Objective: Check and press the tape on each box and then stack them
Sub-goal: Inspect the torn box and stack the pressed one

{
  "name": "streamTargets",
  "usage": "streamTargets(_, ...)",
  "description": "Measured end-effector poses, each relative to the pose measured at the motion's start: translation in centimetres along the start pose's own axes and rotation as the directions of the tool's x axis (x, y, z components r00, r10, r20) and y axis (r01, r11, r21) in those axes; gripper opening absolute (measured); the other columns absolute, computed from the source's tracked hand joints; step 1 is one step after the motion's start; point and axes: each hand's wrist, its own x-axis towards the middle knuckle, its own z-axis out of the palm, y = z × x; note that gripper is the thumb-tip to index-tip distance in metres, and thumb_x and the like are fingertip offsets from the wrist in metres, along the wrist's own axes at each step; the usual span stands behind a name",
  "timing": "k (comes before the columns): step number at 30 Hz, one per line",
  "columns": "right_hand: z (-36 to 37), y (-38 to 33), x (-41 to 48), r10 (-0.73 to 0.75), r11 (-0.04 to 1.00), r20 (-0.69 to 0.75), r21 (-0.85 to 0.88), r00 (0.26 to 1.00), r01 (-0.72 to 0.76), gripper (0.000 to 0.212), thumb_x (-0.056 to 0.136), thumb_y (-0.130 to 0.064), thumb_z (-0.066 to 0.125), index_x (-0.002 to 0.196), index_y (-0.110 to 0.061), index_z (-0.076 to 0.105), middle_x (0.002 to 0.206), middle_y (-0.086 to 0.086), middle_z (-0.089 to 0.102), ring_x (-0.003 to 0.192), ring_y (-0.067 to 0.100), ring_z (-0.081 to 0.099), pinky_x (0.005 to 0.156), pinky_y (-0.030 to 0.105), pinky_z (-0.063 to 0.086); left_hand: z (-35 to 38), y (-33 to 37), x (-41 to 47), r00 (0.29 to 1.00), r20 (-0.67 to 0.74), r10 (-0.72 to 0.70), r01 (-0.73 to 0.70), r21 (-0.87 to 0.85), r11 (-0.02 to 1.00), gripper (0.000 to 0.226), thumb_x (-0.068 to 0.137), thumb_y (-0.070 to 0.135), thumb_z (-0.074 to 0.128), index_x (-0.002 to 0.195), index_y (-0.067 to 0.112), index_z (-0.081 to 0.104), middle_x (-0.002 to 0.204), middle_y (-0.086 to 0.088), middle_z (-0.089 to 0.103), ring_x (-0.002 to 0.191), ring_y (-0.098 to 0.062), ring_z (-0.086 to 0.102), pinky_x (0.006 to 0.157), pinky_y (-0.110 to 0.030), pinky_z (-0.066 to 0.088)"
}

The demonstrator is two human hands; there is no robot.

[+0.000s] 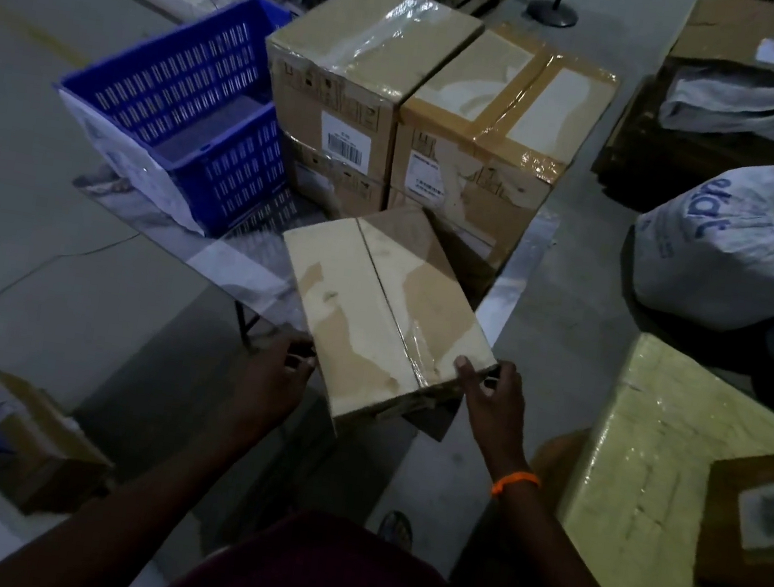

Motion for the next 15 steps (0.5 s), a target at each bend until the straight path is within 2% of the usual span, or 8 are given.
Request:
streamTargets(2, -0.1, -0.4, -0.9, 0.024, 1.0, 0.036, -0.012, 0.999, -0.024, 0.043, 0.087, -0.055, 0.074, 0.103, -0.018, 0.058, 0.101, -0.002, 0.064, 0.09, 0.013, 0.062, 0.073, 0.021, 0.047, 0.2, 0.6, -2.4, 0.997, -0.02, -0.07, 0.066, -0.147, 0.987, 0.024, 0.103, 0.018, 0.057, 0.122, 0.032, 0.058, 0.123, 0.006, 0.064, 0.108, 0.002, 0.061, 0.091, -0.027, 0.055)
streamTargets(4, 0.0, -1.3, -1.9, 0.051, 0.999, 0.1, -0.003, 0.994, -0.051, 0.044, 0.09, -0.054, 0.071, 0.106, -0.016, 0.057, 0.097, -0.008, 0.066, 0.086, 0.005, 0.062, 0.065, 0.009, 0.043, 0.0, 1.5, -4.7, 0.994, -0.005, -0.107, 0.103, -0.25, 0.963, 0.032, 0.105, 0.019, 0.053, 0.134, 0.031, 0.052, 0.125, 0.017, 0.061, 0.109, 0.015, 0.058, 0.083, -0.007, 0.049)
streamTargets(5, 0.2, -1.7, -2.4, 0.057, 0.998, 0.134, 0.006, 0.989, -0.058, 0.043, 0.092, -0.053, 0.069, 0.107, -0.015, 0.056, 0.096, -0.009, 0.066, 0.085, 0.003, 0.062, 0.063, 0.007, 0.042, -0.2, 1.8, -5.6, 0.993, 0.009, -0.114, 0.112, -0.291, 0.95, 0.034, 0.105, 0.02, 0.051, 0.136, 0.034, 0.049, 0.124, 0.026, 0.059, 0.109, 0.019, 0.056, 0.081, -0.004, 0.047)
streamTargets(7, 0.7, -2.6, -3.6, 0.056, 0.998, 0.179, 0.029, 0.982, -0.062, 0.04, 0.096, -0.051, 0.065, 0.109, -0.014, 0.057, 0.097, -0.008, 0.068, 0.086, -0.004, 0.062, 0.063, 0.006, 0.043, -0.8, 2.1, -6.8, 0.992, 0.008, -0.125, 0.12, -0.347, 0.93, 0.036, 0.106, 0.024, 0.051, 0.135, 0.045, 0.046, 0.121, 0.038, 0.058, 0.111, 0.021, 0.054, 0.082, -0.002, 0.046)
streamTargets(9, 1.2, -3.9, -4.7, 0.038, 0.995, 0.177, 0.087, 0.983, -0.055, 0.036, 0.097, -0.049, 0.063, 0.109, -0.016, 0.059, 0.099, -0.007, 0.069, 0.086, -0.007, 0.063, 0.066, 0.006, 0.044, -2.0, 2.4, -6.9, 0.987, -0.034, -0.155, 0.129, -0.393, 0.911, 0.036, 0.105, 0.026, 0.053, 0.134, 0.047, 0.047, 0.12, 0.035, 0.058, 0.108, 0.022, 0.055, 0.08, -0.001, 0.046)
streamTargets(12, 1.7, -6.1, -5.6, -0.033, 0.984, 0.138, 0.178, 0.99, 0.008, 0.033, 0.097, -0.05, 0.06, 0.108, -0.019, 0.062, 0.104, -0.009, 0.07, 0.098, -0.002, 0.064, 0.076, 0.01, 0.046, -4.5, 3.3, -5.9, 0.984, -0.087, -0.158, 0.1, -0.465, 0.88, 0.037, 0.102, 0.034, 0.057, 0.139, 0.034, 0.052, 0.123, 0.025, 0.062, 0.108, 0.013, 0.061, 0.08, -0.007, 0.05)
streamTargets(15, 1.6, -9.4, -5.5, -0.137, 0.955, 0.094, 0.278, 0.986, 0.107, 0.029, 0.099, -0.042, 0.06, 0.112, -0.017, 0.064, 0.109, -0.009, 0.071, 0.098, 0.0, 0.065, 0.077, 0.012, 0.048, -6.9, 4.9, -4.6, 0.982, -0.152, -0.113, 0.016, -0.527, 0.85, 0.06, 0.09, 0.047, 0.06, 0.144, 0.021, 0.052, 0.133, 0.01, 0.062, 0.116, 0.001, 0.062, 0.082, -0.014, 0.053)
